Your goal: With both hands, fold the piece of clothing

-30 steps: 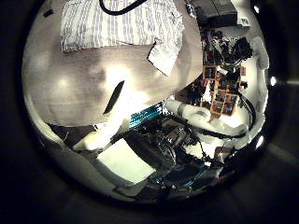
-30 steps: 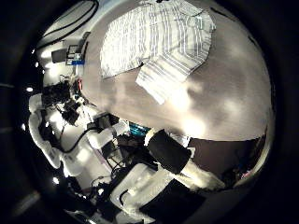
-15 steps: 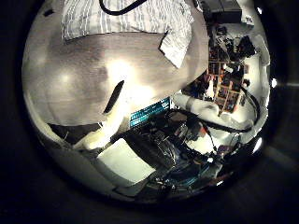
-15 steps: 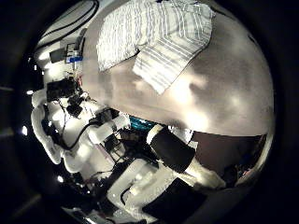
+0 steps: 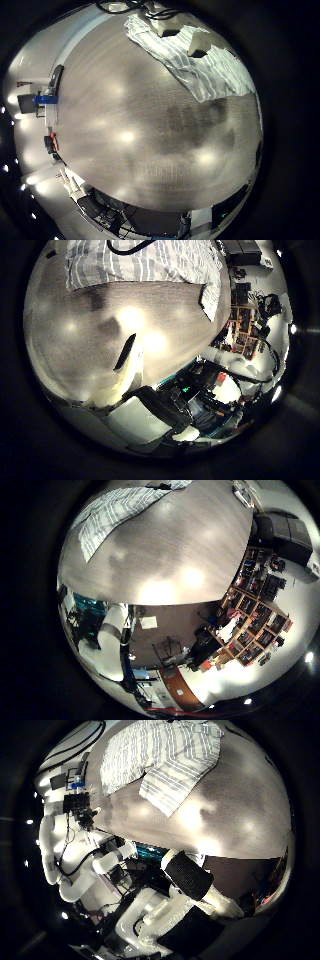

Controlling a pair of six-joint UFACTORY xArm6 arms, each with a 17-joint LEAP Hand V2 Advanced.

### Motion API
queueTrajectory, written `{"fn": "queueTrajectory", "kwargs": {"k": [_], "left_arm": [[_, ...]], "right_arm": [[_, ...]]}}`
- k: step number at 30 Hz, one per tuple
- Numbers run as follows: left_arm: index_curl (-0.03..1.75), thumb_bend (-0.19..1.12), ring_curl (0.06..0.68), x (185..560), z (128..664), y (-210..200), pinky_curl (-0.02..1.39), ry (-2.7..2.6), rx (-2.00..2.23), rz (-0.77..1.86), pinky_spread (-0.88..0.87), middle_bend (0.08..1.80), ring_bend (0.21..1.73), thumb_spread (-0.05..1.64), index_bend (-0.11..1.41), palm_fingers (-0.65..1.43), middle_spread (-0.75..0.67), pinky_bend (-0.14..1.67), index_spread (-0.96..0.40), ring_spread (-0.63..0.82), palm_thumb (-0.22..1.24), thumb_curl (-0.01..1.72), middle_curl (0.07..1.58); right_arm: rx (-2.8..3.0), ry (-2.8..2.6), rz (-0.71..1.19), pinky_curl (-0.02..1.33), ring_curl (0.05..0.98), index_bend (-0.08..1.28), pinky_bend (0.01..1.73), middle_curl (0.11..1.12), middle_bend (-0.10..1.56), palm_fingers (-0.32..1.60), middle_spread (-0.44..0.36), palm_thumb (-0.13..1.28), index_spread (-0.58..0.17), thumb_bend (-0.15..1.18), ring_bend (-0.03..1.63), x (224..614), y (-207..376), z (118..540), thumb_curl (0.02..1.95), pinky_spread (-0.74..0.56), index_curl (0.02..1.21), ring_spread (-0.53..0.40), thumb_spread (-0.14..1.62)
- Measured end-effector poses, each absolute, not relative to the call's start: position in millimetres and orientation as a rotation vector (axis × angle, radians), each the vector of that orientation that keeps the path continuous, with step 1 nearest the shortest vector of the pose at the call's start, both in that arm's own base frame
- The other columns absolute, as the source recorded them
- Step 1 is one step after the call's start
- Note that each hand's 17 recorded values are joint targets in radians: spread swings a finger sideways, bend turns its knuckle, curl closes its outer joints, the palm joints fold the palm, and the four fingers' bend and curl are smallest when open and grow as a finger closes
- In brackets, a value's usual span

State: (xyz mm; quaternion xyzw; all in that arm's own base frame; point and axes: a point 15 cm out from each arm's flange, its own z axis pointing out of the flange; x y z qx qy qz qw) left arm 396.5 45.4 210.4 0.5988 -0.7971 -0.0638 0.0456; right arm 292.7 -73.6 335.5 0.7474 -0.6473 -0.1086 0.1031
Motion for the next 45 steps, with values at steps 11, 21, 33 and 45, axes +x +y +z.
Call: {"fn": "queueTrajectory", "kwargs": {"k": [11, 21, 33, 45], "left_arm": [[0.36, -0.02, 0.213, 429.0, 197.6, 31.0, 0.36, -2.433, 1.771, -0.237, 0.31, 0.19, 0.63, 1.09, 0.17, 0.14, 0.18, 0.34, -0.07, 0.31, 0.41, 0.31, 0.33], [0.36, -0.02, 0.213, 430.6, 179.4, 26.0, 0.36, -2.413, 1.718, -0.41, 0.27, 0.19, 0.62, 1.07, 0.17, 0.17, 0.14, 0.32, -0.09, 0.27, 0.41, 0.31, 0.34], [0.39, -0.02, 0.198, 428.8, 165.5, 18.2, 0.31, -2.409, 1.688, -0.452, 0.2, 0.37, 0.6, 1.04, 0.24, 0.42, -0.03, 0.18, -0.12, 0.13, 0.42, 0.32, 0.4], [0.62, 0.01, 0.382, 418.4, 183.7, 19.0, 0.33, -2.409, 1.672, -0.484, -0.42, 0.89, 1.03, 1.09, 0.5, 1.18, -0.4, 0.38, -0.45, -0.45, 0.55, 0.34, 0.67]], "right_arm": [[2.206, -1.882, -0.342, 0.23, 0.225, 0.16, 0.5, 0.37, 0.3, 0.24, -0.044, 0.51, -0.379, -0.01, 0.5, 294.1, -70.1, 326.9, 0.31, 0.36, 0.29, 0.064, 1.31], [2.216, -1.868, -0.353, 0.23, 0.227, 0.16, 0.49, 0.37, 0.29, 0.24, -0.044, 0.5, -0.38, -0.01, 0.49, 294.8, -69.6, 324.8, 0.31, 0.36, 0.29, 0.064, 1.31], [2.214, -1.862, -0.361, 0.23, 0.229, 0.16, 0.48, 0.37, 0.29, 0.25, -0.044, 0.5, -0.383, -0.01, 0.47, 295.2, -69.8, 322.5, 0.31, 0.38, 0.29, 0.056, 1.31], [2.214, -1.85, -0.365, 0.23, 0.23, 0.17, 0.46, 0.37, 0.28, 0.26, -0.044, 0.49, -0.385, -0.01, 0.46, 296.0, -65.8, 320.6, 0.3, 0.38, 0.3, 0.054, 1.32]]}}
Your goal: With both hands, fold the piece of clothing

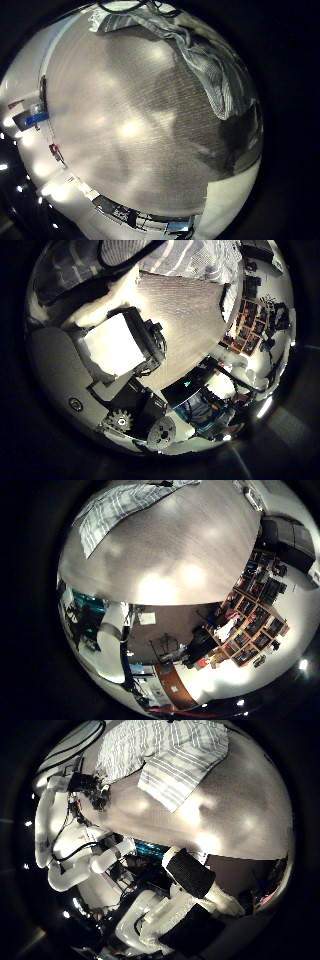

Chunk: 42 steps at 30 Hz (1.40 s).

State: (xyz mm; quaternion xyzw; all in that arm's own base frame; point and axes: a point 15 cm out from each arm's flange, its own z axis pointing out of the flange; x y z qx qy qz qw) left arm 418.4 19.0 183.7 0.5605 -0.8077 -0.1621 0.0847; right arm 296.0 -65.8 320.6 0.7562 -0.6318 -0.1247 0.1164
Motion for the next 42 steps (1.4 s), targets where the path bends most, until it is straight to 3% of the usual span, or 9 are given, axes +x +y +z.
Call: {"fn": "queueTrajectory", "kwargs": {"k": [6, 12, 16, 25, 36, 39, 40, 42], "left_arm": [[0.75, 0.02, 0.46, 412.4, 198.0, 22.1, 0.45, -2.419, 1.66, -0.497, -0.6, 0.96, 1.17, 1.12, 0.59, 1.15, -0.46, 0.65, -0.55, -0.47, 0.68, 0.38, 0.75], [0.86, -0.01, 0.504, 409.8, 218.9, 17.3, 0.53, -2.436, 1.655, -0.491, -0.66, 1.01, 1.24, 1.12, 0.63, 1.09, -0.48, 0.78, -0.61, -0.46, 0.72, 0.41, 0.82], [0.92, -0.01, 0.518, 407.6, 228.8, 17.8, 0.56, -2.445, 1.665, -0.483, -0.67, 1.03, 1.27, 1.13, 0.64, 1.06, -0.48, 0.8, -0.63, -0.46, 0.72, 0.42, 0.85], [1.03, -0.02, 0.53, 404.8, 234.2, 21.2, 0.62, -2.44, 1.674, -0.475, -0.69, 1.03, 1.28, 1.12, 0.61, 1.03, -0.49, 0.8, -0.66, -0.45, 0.72, 0.44, 0.9], [1.12, -0.02, 0.536, 405.1, 232.0, 26.8, 0.66, -2.429, 1.68, -0.47, -0.7, 1.03, 1.3, 1.13, 0.57, 1.01, -0.5, 0.77, -0.69, -0.46, 0.71, 0.45, 0.93], [1.14, -0.02, 0.536, 404.7, 232.3, 26.6, 0.68, -2.432, 1.671, -0.469, -0.71, 1.02, 1.3, 1.13, 0.55, 1.01, -0.5, 0.76, -0.7, -0.45, 0.71, 0.45, 0.94], [1.15, -0.02, 0.536, 404.8, 232.6, 27.0, 0.68, -2.433, 1.669, -0.468, -0.71, 1.02, 1.3, 1.13, 0.55, 1.01, -0.5, 0.76, -0.7, -0.45, 0.71, 0.45, 0.94], [1.16, -0.02, 0.535, 405.8, 233.9, 28.5, 0.69, -2.434, 1.672, -0.465, -0.71, 1.02, 1.3, 1.13, 0.54, 1.01, -0.5, 0.75, -0.7, -0.45, 0.72, 0.45, 0.94]], "right_arm": [[2.204, -1.847, -0.393, 0.23, 0.231, 0.16, 0.45, 0.37, 0.28, 0.27, -0.046, 0.49, -0.385, -0.01, 0.46, 298.0, -64.7, 313.4, 0.3, 0.37, 0.29, 0.047, 1.32], [2.247, -1.795, -0.382, 0.24, 0.24, 0.15, 0.46, 0.37, 0.28, 0.26, -0.056, 0.52, -0.377, -0.02, 0.49, 325.5, -54.7, 285.9, 0.32, 0.35, 0.28, 0.019, 1.24], [2.294, -1.754, -0.354, 0.25, 0.253, 0.14, 0.48, 0.37, 0.27, 0.22, -0.059, 0.52, -0.344, -0.03, 0.53, 351.9, -47.1, 255.7, 0.34, 0.29, 0.27, -0.015, 1.17], [2.35, -1.674, -0.324, 0.25, 0.254, 0.15, 0.49, 0.37, 0.26, 0.16, -0.05, 0.51, -0.307, -0.03, 0.52, 359.3, -25.2, 175.6, 0.35, 0.23, 0.26, -0.018, 1.05], [2.284, -1.628, -0.312, 0.25, 0.26, 0.16, 0.45, 0.38, 0.28, 0.21, -0.059, 0.5, -0.26, -0.03, 0.54, 358.3, -19.9, 149.9, 0.34, 0.18, 0.27, -0.047, 1.01], [2.277, -1.622, -0.271, 0.24, 0.271, 0.16, 0.44, 0.4, 0.33, 0.34, -0.096, 0.55, -0.26, -0.01, 0.6, 362.3, -22.8, 149.9, 0.35, 0.09, 0.27, -0.111, 1.01], [2.282, -1.625, -0.254, 0.25, 0.291, 0.15, 0.54, 0.42, 0.39, 0.54, -0.134, 0.6, -0.277, 0.0, 0.68, 365.4, -22.8, 150.1, 0.37, -0.03, 0.27, -0.171, 1.01], [2.292, -1.635, -0.228, 0.26, 0.316, 0.15, 0.64, 0.44, 0.41, 0.67, -0.175, 0.64, -0.301, 0.0, 0.76, 370.1, -21.9, 151.9, 0.38, -0.2, 0.26, -0.227, 1.0]]}}
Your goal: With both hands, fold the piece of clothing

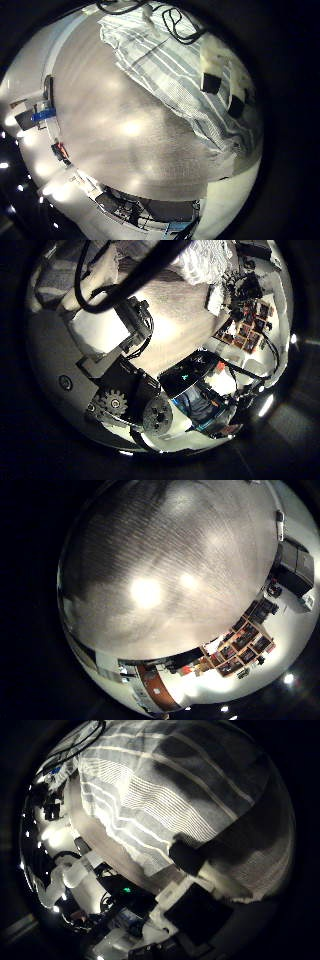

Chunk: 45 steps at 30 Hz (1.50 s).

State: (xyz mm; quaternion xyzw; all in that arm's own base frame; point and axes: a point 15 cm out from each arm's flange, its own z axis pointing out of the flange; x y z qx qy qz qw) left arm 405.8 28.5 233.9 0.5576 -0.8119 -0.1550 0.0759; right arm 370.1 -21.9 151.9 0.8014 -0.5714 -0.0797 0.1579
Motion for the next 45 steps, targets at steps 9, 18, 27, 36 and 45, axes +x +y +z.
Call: {"fn": "queueTrajectory", "kwargs": {"k": [9, 18, 27, 36, 45], "left_arm": [[1.2, -0.02, 0.531, 407.0, 240.1, 31.4, 0.72, -2.439, 1.673, -0.446, -0.72, 1.0, 1.29, 1.13, 0.51, 1.02, -0.5, 0.72, -0.71, -0.45, 0.71, 0.45, 0.95], [1.23, -0.02, 0.529, 400.4, 253.3, 32.6, 0.74, -2.448, 1.667, -0.438, -0.74, 0.99, 1.28, 1.13, 0.48, 1.03, -0.51, 0.69, -0.72, -0.45, 0.71, 0.45, 0.96], [1.25, -0.02, 0.531, 361.6, 271.9, 32.1, 0.76, -2.462, 1.575, -0.442, -0.75, 0.97, 1.26, 1.13, 0.46, 1.04, -0.51, 0.66, -0.73, -0.46, 0.71, 0.45, 0.97], [1.26, -0.02, 0.533, 329.2, 286.1, 34.5, 0.78, -2.482, 1.53, -0.406, -0.76, 0.95, 1.25, 1.14, 0.44, 1.06, -0.52, 0.64, -0.74, -0.46, 0.71, 0.45, 0.98], [1.26, -0.02, 0.532, 324.2, 315.1, 48.8, 0.79, -2.474, 1.528, -0.38, -0.78, 0.95, 1.24, 1.14, 0.43, 1.09, -0.53, 0.64, -0.74, -0.46, 0.7, 0.45, 0.98]], "right_arm": [[2.378, -1.668, -0.087, 0.46, 0.5, 0.58, 1.03, 0.68, 0.8, 1.28, -0.314, 0.89, -0.453, 0.01, 1.06, 398.8, -11.5, 162.1, 0.46, -0.41, 0.48, -0.308, 0.96], [2.38, -1.76, -0.018, 0.63, 0.644, 1.04, 1.3, 0.86, 1.14, 1.16, -0.262, 1.05, -0.363, 0.05, 1.28, 403.1, -31.1, 193.2, 0.57, -0.28, 0.74, -0.27, 1.02], [2.39, -1.801, 0.051, 0.75, 0.719, 1.14, 1.35, 0.9, 1.26, 1.09, -0.202, 1.08, -0.295, 0.03, 1.37, 362.1, -42.3, 254.7, 0.67, -0.21, 0.82, -0.238, 1.02], [2.488, -1.88, 0.002, 0.82, 0.746, 1.15, 1.32, 0.89, 1.3, 1.08, -0.169, 1.06, -0.267, -0.01, 1.37, 303.6, -15.3, 295.3, 0.74, -0.19, 0.85, -0.225, 1.02], [2.504, -1.936, 0.042, 0.87, 0.751, 1.14, 1.27, 0.87, 1.31, 1.11, -0.149, 1.04, -0.253, -0.01, 1.38, 294.8, -9.8, 356.6, 0.79, -0.18, 0.85, -0.219, 1.01]]}}
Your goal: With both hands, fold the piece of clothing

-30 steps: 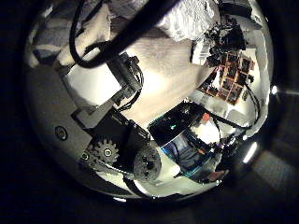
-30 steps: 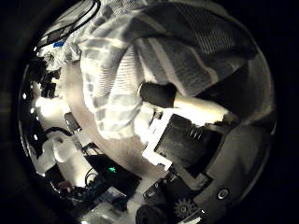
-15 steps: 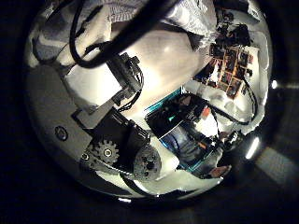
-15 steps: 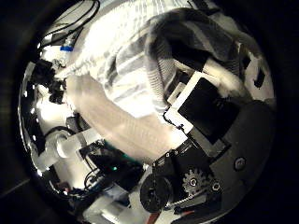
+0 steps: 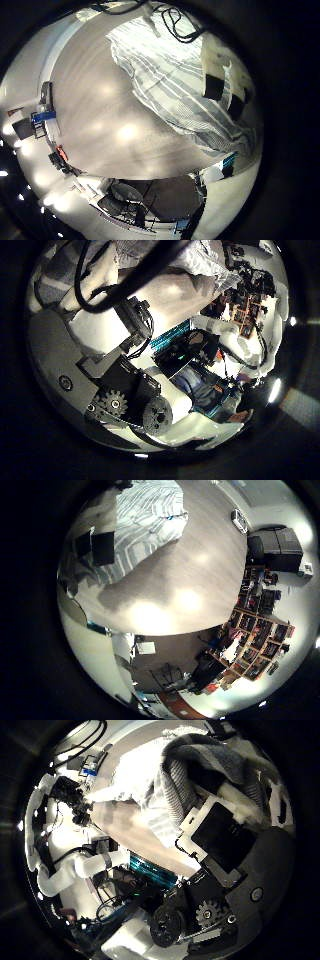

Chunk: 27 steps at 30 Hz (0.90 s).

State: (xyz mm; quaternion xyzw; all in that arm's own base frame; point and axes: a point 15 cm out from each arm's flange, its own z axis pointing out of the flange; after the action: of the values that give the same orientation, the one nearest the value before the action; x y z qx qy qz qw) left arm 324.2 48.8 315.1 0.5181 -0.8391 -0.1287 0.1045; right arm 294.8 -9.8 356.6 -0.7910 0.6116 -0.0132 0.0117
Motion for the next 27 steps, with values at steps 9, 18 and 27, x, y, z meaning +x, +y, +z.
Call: {"fn": "queueTrajectory", "kwargs": {"k": [9, 18, 27], "left_arm": [[1.25, -0.03, 0.537, 312.5, 346.0, 49.5, 0.8, -2.481, 1.548, -0.303, -0.79, 0.96, 1.25, 1.14, 0.43, 1.12, -0.54, 0.68, -0.75, -0.46, 0.64, 0.44, 0.99], [1.22, -0.02, 0.535, 372.5, 370.1, 48.7, 0.8, -2.503, 1.654, -0.22, -0.78, 0.97, 1.27, 1.19, 0.51, 1.17, -0.54, 0.74, -0.77, -0.45, 0.58, 0.41, 0.98], [1.19, -0.01, 0.536, 461.4, 320.1, 63.1, 0.79, -2.398, 1.73, -0.282, -0.76, 1.0, 1.29, 1.22, 0.55, 1.13, -0.53, 0.74, -0.77, -0.44, 0.6, 0.4, 0.98]], "right_arm": [[-2.415, 1.919, -0.068, 0.91, 0.752, 1.14, 1.24, 0.85, 1.33, 1.11, -0.14, 1.02, -0.246, -0.01, 1.38, 298.1, -1.7, 407.7, 0.84, -0.2, 0.85, -0.215, 0.98], [-2.423, 1.948, -0.026, 0.94, 0.752, 1.14, 1.22, 0.83, 1.34, 1.11, -0.136, 1.01, -0.242, -0.01, 1.38, 362.0, 8.6, 423.3, 0.88, -0.21, 0.85, -0.214, 0.97], [-2.441, 2.045, 0.079, 0.98, 0.752, 1.14, 1.21, 0.82, 1.33, 1.1, -0.143, 0.96, -0.243, -0.02, 1.37, 465.1, 19.4, 379.5, 0.89, -0.21, 0.86, -0.216, 0.99]]}}
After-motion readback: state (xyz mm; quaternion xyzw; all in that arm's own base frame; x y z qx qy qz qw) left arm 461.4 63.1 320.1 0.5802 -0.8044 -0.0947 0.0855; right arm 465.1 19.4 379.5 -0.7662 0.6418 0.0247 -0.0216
